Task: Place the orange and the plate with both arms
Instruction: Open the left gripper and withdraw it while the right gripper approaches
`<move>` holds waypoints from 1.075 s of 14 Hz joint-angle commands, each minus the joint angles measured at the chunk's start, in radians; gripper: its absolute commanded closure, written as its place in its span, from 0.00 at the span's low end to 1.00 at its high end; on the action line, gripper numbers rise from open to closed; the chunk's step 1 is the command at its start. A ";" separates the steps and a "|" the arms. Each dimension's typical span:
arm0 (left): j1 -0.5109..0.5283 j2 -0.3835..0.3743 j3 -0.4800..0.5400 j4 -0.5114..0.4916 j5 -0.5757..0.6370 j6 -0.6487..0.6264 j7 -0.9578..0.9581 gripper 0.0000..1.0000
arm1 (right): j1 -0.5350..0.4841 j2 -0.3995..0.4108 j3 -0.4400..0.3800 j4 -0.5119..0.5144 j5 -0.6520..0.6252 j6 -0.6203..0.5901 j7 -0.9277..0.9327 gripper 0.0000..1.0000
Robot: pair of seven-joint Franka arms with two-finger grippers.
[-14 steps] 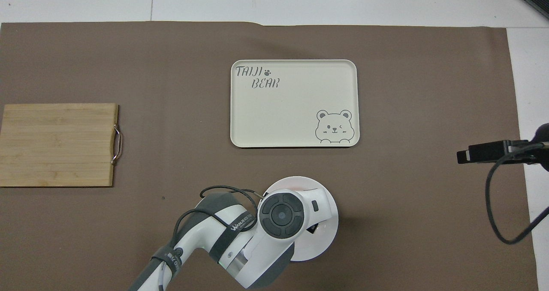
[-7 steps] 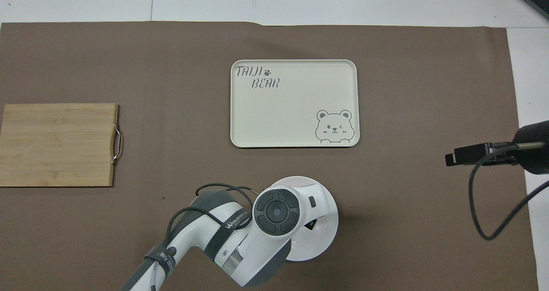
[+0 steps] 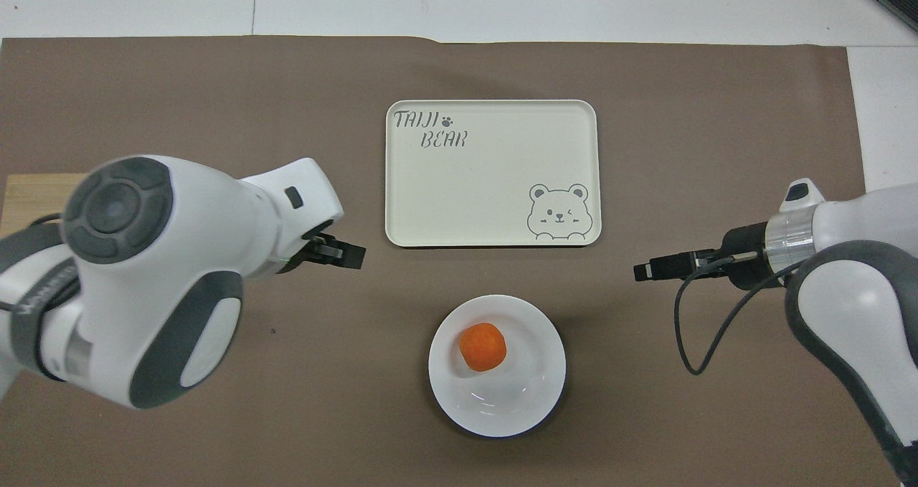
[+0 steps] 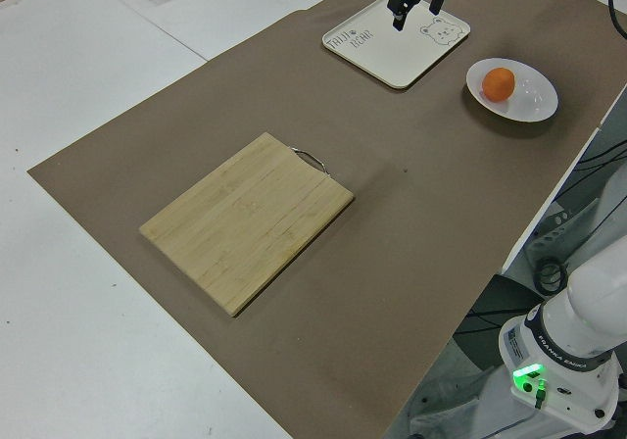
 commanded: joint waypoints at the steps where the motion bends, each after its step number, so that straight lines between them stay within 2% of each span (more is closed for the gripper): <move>1: 0.102 0.018 -0.013 0.099 0.021 -0.100 0.057 0.00 | 0.004 -0.019 0.000 -0.077 0.127 0.043 -0.082 0.00; 3: 0.185 0.018 -0.013 0.177 0.021 -0.158 0.097 0.00 | 0.004 -0.011 0.000 -0.140 0.210 0.106 -0.160 0.00; 6: 0.277 0.035 -0.010 0.305 0.021 -0.303 0.201 0.00 | 0.032 -0.011 0.000 -0.196 0.328 0.137 -0.192 0.00; 10: 0.354 0.046 -0.006 0.432 0.020 -0.452 0.231 0.00 | 0.075 0.055 0.000 -0.233 0.486 0.189 -0.301 0.00; 12: 0.393 0.047 -0.004 0.463 0.021 -0.482 0.270 0.00 | 0.080 0.085 0.000 -0.233 0.517 0.195 -0.353 0.00; 15: 0.404 0.064 -0.006 0.474 0.021 -0.497 0.271 0.00 | 0.087 0.084 0.000 -0.233 0.525 0.203 -0.352 0.00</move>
